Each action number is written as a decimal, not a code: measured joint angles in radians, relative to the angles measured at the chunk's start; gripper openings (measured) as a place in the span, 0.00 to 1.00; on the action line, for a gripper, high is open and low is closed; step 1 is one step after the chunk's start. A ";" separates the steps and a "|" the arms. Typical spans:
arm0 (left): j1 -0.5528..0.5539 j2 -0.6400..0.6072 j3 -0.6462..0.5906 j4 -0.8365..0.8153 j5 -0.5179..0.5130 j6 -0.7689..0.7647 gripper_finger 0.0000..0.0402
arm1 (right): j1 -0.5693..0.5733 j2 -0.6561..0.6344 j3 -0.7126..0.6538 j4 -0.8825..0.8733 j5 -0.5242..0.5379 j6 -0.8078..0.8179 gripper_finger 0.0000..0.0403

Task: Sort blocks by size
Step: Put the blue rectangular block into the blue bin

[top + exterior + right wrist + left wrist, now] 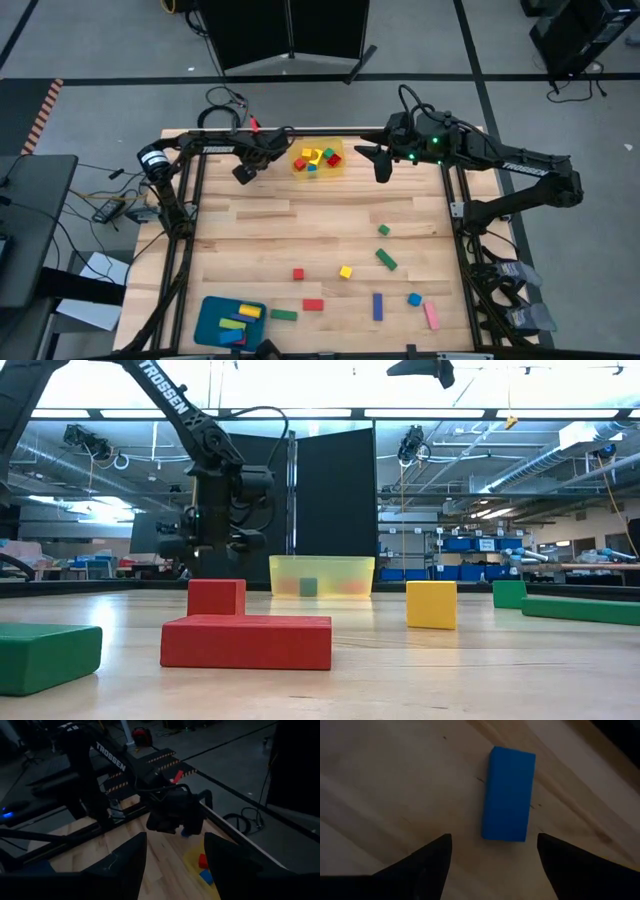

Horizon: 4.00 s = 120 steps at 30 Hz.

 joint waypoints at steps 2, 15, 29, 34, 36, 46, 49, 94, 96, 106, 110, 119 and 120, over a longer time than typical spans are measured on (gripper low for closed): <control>0.003 0.000 -0.012 0.021 0.002 0.000 0.75 | 0.001 0.000 0.000 0.000 -0.002 0.000 0.52; 0.041 0.000 -0.023 0.048 0.000 0.054 0.75 | 0.001 0.000 0.000 0.000 -0.003 0.003 0.52; 0.074 0.007 -0.022 0.057 0.059 0.113 0.75 | 0.001 0.000 0.000 0.000 -0.004 0.021 0.52; 0.074 0.008 -0.022 0.054 0.066 0.113 0.73 | 0.001 0.000 0.000 0.000 -0.004 0.022 0.52; 0.074 0.009 -0.022 0.053 0.067 0.114 0.70 | 0.001 0.000 0.000 0.000 -0.004 0.022 0.52; 0.076 0.029 -0.022 0.031 0.110 0.121 0.53 | 0.003 0.000 0.000 0.000 -0.004 0.022 0.52; 0.075 0.029 -0.022 0.030 0.110 0.122 0.52 | 0.004 0.000 0.000 0.000 -0.004 0.023 0.52; 0.099 0.038 0.014 0.003 -0.013 0.418 0.51 | 0.004 0.000 0.000 0.000 -0.004 0.056 0.52; 0.101 0.038 0.014 0.004 -0.005 0.434 0.51 | 0.004 0.000 0.000 0.000 -0.003 0.056 0.52; 0.107 0.035 0.015 0.011 0.013 0.446 0.49 | 0.004 0.000 0.000 0.000 -0.003 0.056 0.52; 0.108 0.034 0.015 0.013 0.014 0.446 0.41 | 0.004 0.000 0.000 0.000 -0.003 0.056 0.52; 0.107 0.031 0.013 0.019 0.032 0.446 0.32 | 0.004 0.000 0.000 0.000 -0.003 0.057 0.52; 0.107 0.029 0.008 0.023 0.038 0.446 0.32 | 0.004 0.000 0.000 0.000 -0.003 0.057 0.52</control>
